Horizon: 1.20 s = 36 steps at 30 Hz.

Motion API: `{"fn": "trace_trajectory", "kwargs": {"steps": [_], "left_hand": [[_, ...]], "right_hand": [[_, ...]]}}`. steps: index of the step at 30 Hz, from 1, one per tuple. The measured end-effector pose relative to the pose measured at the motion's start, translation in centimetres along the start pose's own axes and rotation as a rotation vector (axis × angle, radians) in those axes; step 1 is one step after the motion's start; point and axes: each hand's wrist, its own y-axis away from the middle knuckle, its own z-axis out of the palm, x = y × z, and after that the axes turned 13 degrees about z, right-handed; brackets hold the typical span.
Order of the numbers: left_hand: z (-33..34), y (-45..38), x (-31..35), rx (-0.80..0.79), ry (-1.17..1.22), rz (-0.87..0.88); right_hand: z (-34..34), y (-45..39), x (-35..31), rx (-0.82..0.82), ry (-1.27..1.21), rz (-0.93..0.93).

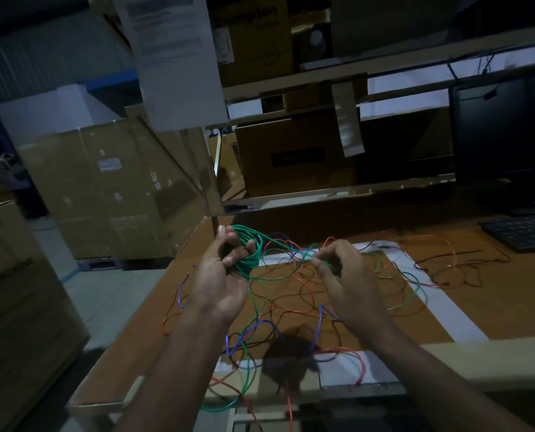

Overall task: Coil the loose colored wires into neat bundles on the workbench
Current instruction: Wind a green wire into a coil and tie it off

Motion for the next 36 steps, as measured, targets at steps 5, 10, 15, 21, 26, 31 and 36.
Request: {"fn": "trace_trajectory", "kwargs": {"steps": [5,10,15,21,26,31,36], "left_hand": [[0.0,0.0,-1.2,-0.142,-0.37,0.23],[-0.2,1.2,-2.5,-0.436,-1.078,0.357],[-0.7,1.7,-2.4,-0.588,-1.131,0.221],[1.0,2.9,-1.5,-0.726,-0.984,0.065],[1.2,3.4,-2.1,-0.716,-0.711,-0.038],[1.5,4.1,-2.2,-0.577,-0.478,-0.215],[1.8,4.2,-2.0,-0.434,-0.408,-0.337]], "right_hand": [[0.3,0.4,-0.9,-0.301,0.345,-0.225],[-0.6,0.3,-3.3,-0.306,0.329,-0.377],[-3.1,-1.5,-3.2,-0.067,0.396,-0.396],[-3.4,-2.6,-1.5,-0.025,0.532,-0.384],[-2.5,-1.4,-2.2,-0.401,0.02,-0.041],[-1.9,-0.4,-2.9,-0.454,-0.11,0.084],[-1.5,-0.4,-3.3,-0.396,-0.161,0.026]]}}
